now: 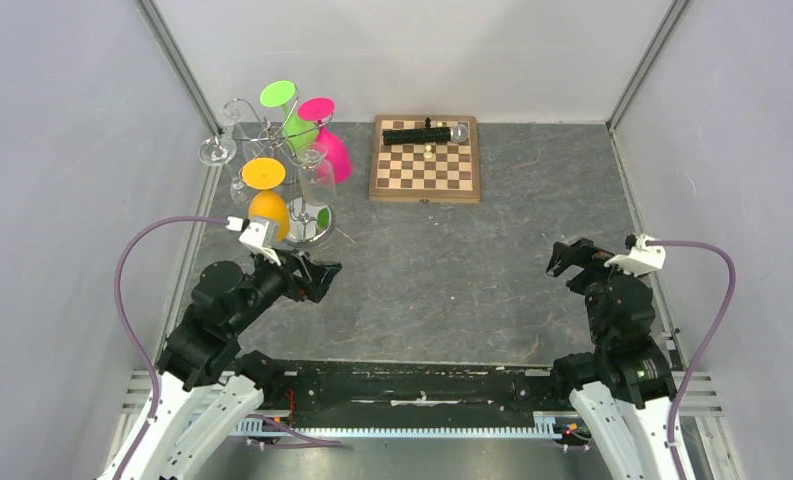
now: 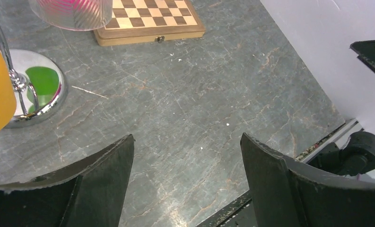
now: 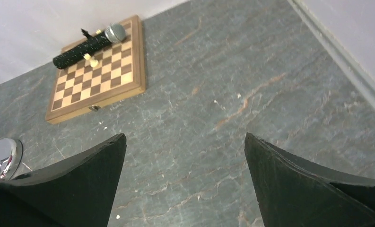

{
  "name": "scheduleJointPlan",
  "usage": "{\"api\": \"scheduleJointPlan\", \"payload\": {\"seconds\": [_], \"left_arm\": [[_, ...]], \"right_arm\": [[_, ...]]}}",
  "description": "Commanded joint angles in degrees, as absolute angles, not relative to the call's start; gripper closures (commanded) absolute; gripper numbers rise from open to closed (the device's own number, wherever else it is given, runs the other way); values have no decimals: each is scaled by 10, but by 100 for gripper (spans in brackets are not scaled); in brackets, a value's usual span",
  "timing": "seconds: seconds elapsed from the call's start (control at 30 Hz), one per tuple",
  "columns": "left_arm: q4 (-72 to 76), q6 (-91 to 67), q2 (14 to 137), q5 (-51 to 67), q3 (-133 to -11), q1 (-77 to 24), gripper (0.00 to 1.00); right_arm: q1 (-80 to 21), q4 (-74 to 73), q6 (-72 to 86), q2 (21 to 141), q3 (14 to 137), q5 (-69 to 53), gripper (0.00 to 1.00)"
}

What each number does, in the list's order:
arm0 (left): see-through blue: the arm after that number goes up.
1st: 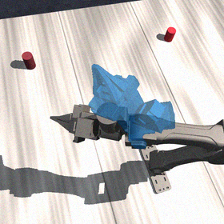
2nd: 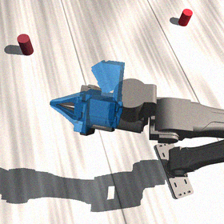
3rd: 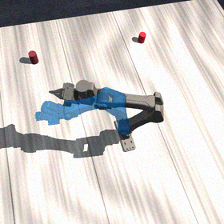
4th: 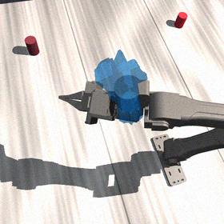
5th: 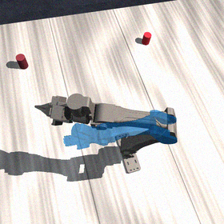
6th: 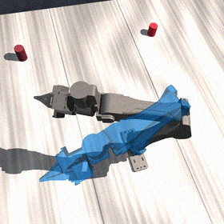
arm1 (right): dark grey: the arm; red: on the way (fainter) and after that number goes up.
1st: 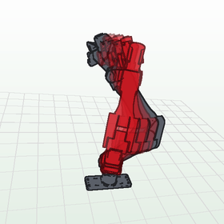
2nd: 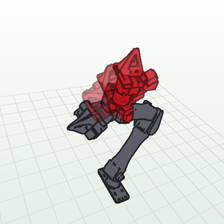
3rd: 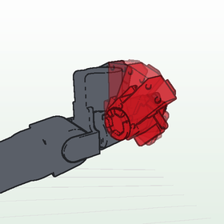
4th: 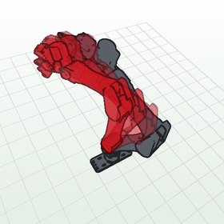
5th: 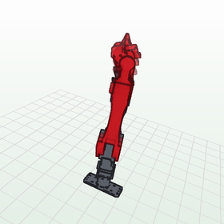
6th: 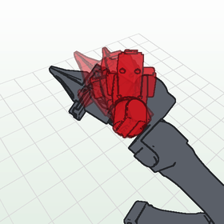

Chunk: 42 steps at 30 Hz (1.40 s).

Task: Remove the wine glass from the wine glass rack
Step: Pick up the wine rack from the center of the board.

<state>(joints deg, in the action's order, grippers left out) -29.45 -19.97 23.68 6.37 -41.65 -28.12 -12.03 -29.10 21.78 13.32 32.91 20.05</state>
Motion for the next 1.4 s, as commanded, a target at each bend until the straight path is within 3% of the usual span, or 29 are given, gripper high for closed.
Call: {"api": "scheduleJointPlan", "payload": {"seconds": [0.0,0.13,0.4,0.63,1.13,1.37], "left_arm": [[-281,-262,247,61,-447,-283,10],[-280,-272,223,57,-450,-283,1],[-364,-232,285,73,-533,-283,3],[-404,-207,331,166,-598,-284,3],[-513,-231,455,121,-784,-284,6],[-528,-231,470,-9,-868,-283,0]], "right_arm": [[-120,-333,289,183,375,235,2],[-120,-339,239,219,400,172,2],[-120,-325,174,275,453,100,2],[-120,-324,128,338,495,94,2],[-120,-358,125,460,601,23,2],[-120,-370,126,469,632,21,2]]}}
